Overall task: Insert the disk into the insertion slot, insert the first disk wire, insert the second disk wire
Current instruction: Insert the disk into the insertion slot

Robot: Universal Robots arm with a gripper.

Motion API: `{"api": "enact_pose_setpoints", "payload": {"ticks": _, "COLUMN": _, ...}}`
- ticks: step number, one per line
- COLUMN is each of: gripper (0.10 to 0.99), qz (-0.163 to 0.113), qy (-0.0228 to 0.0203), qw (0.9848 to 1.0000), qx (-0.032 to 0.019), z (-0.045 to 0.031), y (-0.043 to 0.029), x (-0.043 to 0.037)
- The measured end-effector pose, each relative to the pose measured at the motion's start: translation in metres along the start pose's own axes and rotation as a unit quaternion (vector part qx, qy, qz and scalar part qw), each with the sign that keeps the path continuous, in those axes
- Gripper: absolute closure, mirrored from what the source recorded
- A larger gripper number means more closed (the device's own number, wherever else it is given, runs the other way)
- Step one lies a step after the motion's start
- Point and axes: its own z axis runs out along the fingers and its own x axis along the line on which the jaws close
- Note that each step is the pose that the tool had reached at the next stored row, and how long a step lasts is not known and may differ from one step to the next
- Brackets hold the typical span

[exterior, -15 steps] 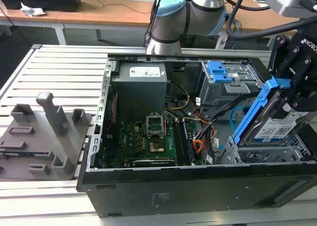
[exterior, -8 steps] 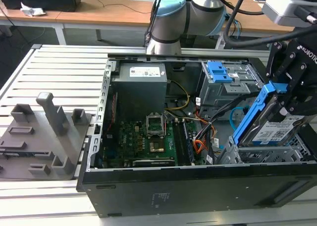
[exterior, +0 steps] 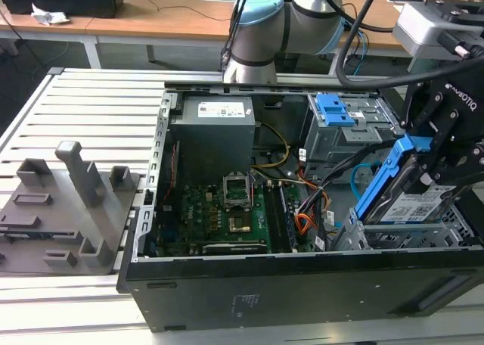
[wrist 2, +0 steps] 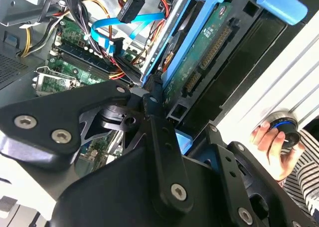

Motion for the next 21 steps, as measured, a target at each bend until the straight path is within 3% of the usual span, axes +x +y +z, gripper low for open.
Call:
{"api": "enact_pose_setpoints", "payload": {"ticks": 5, "gripper": 0.722, "qz": 0.000, "qy": 0.0000, "qw": 1.0000, "qx": 0.0000, "z": 0.0002, "y": -0.0001, "x": 0.0000}}
{"api": "enact_pose_setpoints", "payload": {"ticks": 7, "gripper": 0.647, "qz": 0.000, "qy": 0.0001, "qw": 1.0000, "qx": 0.0000, "z": 0.0002, "y": 0.0000, "x": 0.0000}}
{"api": "enact_pose_setpoints", "payload": {"ticks": 11, "gripper": 0.647, "qz": 0.000, "qy": 0.0000, "qw": 1.0000, "qx": 0.0000, "z": 0.0004, "y": 0.0000, "x": 0.0000}}
{"api": "enact_pose_setpoints", "payload": {"ticks": 13, "gripper": 0.725, "qz": 0.000, "qy": 0.0000, "qw": 1.0000, "qx": 0.0000, "z": 0.0005, "y": -0.0001, "x": 0.0000}}
{"api": "enact_pose_setpoints", "payload": {"ticks": 15, "gripper": 0.973, "qz": 0.000, "qy": 0.0000, "qw": 1.0000, "qx": 0.0000, "z": 0.0006, "y": -0.0001, "x": 0.0000}}
{"api": "enact_pose_setpoints", "payload": {"ticks": 21, "gripper": 0.980, "qz": 0.000, "qy": 0.0000, "qw": 1.0000, "qx": 0.0000, "z": 0.0008, "y": -0.0001, "x": 0.0000}}
